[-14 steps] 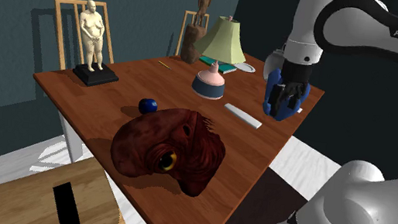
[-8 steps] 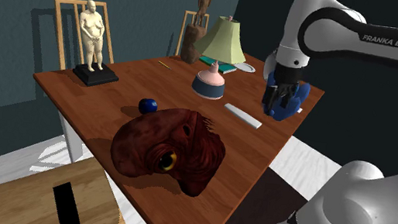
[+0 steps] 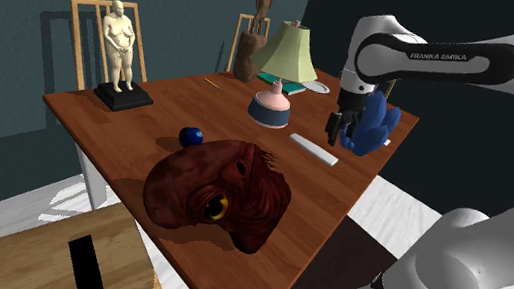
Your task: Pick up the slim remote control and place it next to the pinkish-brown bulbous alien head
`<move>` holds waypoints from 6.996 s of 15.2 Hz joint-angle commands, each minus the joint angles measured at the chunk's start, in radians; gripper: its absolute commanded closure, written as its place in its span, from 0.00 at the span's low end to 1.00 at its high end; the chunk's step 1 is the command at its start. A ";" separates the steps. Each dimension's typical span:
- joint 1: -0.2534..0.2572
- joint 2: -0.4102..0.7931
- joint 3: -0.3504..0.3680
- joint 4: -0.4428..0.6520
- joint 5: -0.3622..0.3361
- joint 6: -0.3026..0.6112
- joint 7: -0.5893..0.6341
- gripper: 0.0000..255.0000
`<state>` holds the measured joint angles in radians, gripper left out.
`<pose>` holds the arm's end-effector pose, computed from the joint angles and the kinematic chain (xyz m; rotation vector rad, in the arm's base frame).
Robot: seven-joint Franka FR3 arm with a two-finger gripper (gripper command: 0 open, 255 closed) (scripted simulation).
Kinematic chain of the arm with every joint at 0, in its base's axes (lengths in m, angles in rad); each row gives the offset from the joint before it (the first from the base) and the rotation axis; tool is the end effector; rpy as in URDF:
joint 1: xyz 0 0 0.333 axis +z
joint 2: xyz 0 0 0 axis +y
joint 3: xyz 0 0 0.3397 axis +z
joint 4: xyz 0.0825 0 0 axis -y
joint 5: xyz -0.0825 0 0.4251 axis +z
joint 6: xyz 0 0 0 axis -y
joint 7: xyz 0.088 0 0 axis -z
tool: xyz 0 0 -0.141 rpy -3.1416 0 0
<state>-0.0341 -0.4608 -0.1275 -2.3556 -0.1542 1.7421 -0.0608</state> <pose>0.4100 -0.0880 0.4628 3.0542 -0.0688 -0.2501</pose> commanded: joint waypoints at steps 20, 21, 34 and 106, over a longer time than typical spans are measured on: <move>-0.070 0.648 -0.151 0.320 0.116 0.342 -0.346 0.00; -0.071 0.653 -0.151 0.312 0.118 0.354 -0.347 0.00; -0.073 0.667 -0.151 0.293 0.121 0.387 -0.350 1.00; -0.016 0.455 -0.118 0.869 0.078 -0.399 -0.292 1.00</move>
<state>-0.0619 0.0220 -0.2555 -1.4547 -0.0716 1.3397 -0.3762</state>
